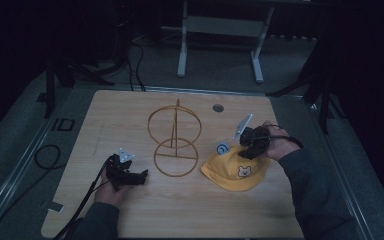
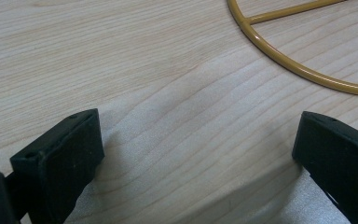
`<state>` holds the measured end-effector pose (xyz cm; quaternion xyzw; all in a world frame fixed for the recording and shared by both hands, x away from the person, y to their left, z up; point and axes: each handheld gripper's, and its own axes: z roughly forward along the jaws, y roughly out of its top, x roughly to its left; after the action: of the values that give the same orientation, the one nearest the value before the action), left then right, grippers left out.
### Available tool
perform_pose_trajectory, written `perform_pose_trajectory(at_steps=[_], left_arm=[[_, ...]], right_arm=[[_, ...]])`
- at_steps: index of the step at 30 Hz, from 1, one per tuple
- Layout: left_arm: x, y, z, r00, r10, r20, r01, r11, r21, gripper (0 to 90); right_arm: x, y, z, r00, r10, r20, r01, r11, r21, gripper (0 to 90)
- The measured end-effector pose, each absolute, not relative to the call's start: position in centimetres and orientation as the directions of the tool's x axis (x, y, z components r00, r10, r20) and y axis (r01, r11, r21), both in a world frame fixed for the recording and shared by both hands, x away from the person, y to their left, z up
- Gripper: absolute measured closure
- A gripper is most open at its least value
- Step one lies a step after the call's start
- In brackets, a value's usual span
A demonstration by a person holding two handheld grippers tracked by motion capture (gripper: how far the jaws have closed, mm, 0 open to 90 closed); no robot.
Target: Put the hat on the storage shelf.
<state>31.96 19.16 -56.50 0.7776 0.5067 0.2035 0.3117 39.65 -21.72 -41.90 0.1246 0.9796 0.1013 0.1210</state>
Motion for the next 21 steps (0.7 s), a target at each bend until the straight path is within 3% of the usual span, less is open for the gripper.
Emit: perform_pose_trajectory(at_steps=[1, 2, 4, 21], left_arm=[[32.0, 19.2, -56.5, 0.404, 0.915, 0.001, 0.661, -0.292, 0.691, 1.9], [32.0, 19.2, -56.5, 0.403, 0.915, 0.0, 0.661, -0.292, 0.691, 1.9], [32.0, 19.2, -56.5, 0.404, 0.915, 0.0, 0.661, -0.292, 0.691, 1.9], [32.0, 19.2, -56.5, 0.403, 0.915, 0.0, 0.662, -0.292, 0.691, 1.9]], right_arm=[[39.7, -21.7, -41.9, -0.94, 0.269, -0.212, 0.22, 0.948, 0.229, 60.6], [39.6, -21.6, -41.8, -0.942, 0.251, -0.221, 0.206, 0.956, 0.21, 71.7], [39.4, -21.5, -41.6, -0.938, 0.25, -0.239, 0.202, 0.957, 0.208, 75.1], [38.4, -22.0, -40.5, -0.916, 0.267, -0.301, 0.195, 0.949, 0.248, 78.0]])
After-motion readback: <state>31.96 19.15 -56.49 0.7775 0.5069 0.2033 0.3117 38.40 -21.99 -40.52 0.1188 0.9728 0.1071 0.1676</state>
